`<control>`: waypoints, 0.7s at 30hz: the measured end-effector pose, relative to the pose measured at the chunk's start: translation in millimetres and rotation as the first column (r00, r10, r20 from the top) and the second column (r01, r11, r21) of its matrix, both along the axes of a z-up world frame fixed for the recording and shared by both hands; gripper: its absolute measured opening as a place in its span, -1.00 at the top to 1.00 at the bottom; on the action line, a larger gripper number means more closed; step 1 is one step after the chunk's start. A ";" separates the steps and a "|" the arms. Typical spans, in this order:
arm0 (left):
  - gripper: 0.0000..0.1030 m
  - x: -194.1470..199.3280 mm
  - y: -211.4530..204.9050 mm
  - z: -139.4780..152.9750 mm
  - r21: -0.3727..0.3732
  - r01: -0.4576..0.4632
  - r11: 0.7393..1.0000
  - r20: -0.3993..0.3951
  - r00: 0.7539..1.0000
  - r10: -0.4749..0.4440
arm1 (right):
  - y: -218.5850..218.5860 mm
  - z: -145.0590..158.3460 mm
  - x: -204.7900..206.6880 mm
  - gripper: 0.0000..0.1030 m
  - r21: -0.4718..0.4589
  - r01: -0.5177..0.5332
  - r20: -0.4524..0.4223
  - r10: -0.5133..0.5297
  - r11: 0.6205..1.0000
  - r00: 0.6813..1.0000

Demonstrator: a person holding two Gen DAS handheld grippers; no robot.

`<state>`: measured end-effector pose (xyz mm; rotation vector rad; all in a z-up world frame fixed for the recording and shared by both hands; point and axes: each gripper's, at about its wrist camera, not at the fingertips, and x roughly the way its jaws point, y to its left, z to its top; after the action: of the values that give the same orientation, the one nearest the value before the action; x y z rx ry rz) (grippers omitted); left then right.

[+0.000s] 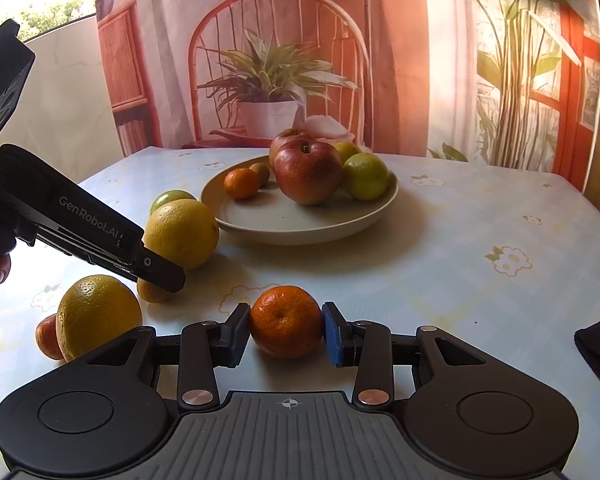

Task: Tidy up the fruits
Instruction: 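Grasp the small brown fruit with the left gripper while the right holds the tangerine, then carry both fruits onto the cream plate and open both grippers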

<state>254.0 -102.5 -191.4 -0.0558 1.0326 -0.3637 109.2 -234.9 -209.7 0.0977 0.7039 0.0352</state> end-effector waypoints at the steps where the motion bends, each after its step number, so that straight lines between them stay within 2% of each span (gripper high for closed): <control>1: 0.34 0.1 1.3 -0.2 -0.013 0.000 1.000 -0.006 1.000 0.000 | -0.1 0.0 0.0 0.31 0.001 0.000 0.000 0.000 1.000 1.000; 2: 0.46 -0.2 3.4 -1.1 -0.029 0.003 1.000 -0.018 1.000 -0.003 | -0.2 0.1 0.0 0.31 0.002 0.001 0.000 -0.001 1.000 1.000; 8: 0.47 -7.3 3.4 1.2 -0.002 0.024 1.000 0.012 1.000 -0.024 | -1.1 0.2 0.0 0.31 0.007 0.001 0.000 -0.001 1.000 1.000; 21: 0.47 -21.9 12.6 33.7 -0.049 0.081 0.996 0.127 0.989 -0.074 | 0.2 1.9 -2.4 0.31 0.000 0.002 0.018 -0.002 1.000 1.000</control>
<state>232.1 -89.8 -157.7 -0.0407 0.9029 -0.4605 106.8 -234.7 -207.8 0.0983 0.6861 0.0343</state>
